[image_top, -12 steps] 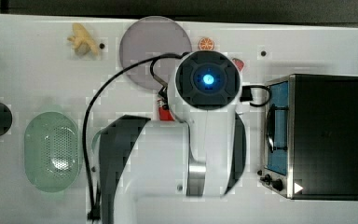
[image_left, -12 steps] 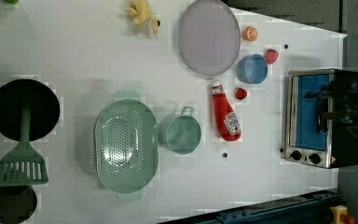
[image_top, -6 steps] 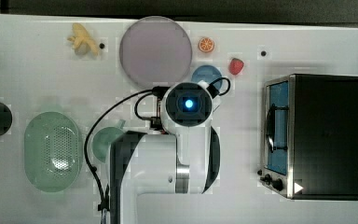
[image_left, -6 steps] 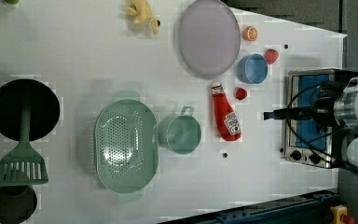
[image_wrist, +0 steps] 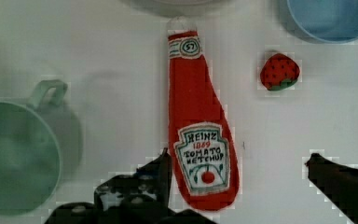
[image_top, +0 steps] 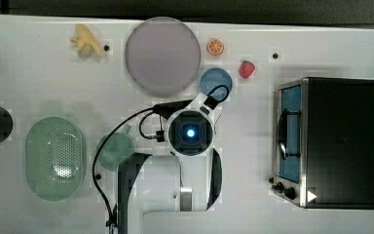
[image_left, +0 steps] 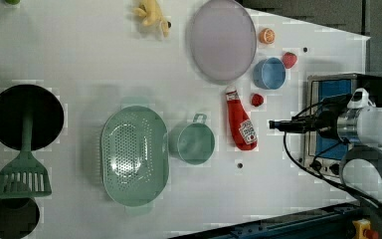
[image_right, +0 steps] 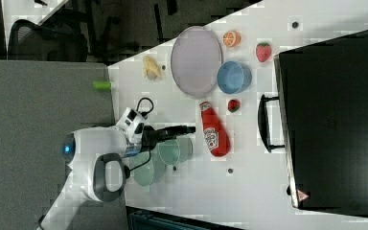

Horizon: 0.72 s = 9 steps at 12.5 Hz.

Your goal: Pick Ketchup from the table and place it in strainer.

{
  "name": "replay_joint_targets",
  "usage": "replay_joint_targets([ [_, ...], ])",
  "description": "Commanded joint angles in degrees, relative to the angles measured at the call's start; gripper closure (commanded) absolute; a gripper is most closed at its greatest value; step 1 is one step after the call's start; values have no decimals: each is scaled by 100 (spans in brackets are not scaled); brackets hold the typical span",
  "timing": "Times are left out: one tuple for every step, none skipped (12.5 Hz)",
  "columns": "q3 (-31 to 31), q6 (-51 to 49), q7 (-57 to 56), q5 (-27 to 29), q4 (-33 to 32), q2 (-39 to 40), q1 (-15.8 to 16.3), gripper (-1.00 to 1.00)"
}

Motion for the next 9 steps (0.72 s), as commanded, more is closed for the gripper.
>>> replay_joint_targets([
  [-5,329,-280,0,-208,436,52,-100],
  [-4,505,-277,-54,-207,606,54,-100],
  [-3,672,-279,-65,-209,781,61,-100],
  [-5,828,-279,-65,-210,958,60,-100],
  [-8,980,-275,-65,-210,1130,60,-100],
  [-10,1168,-275,-65,-208,1298,61,-100],
  [-10,1365,-275,-65,-208,1466,62,-100],
  [-9,1557,-276,-67,-213,1631,71,-100],
  [-10,1743,-275,-67,-217,1794,82,-100],
])
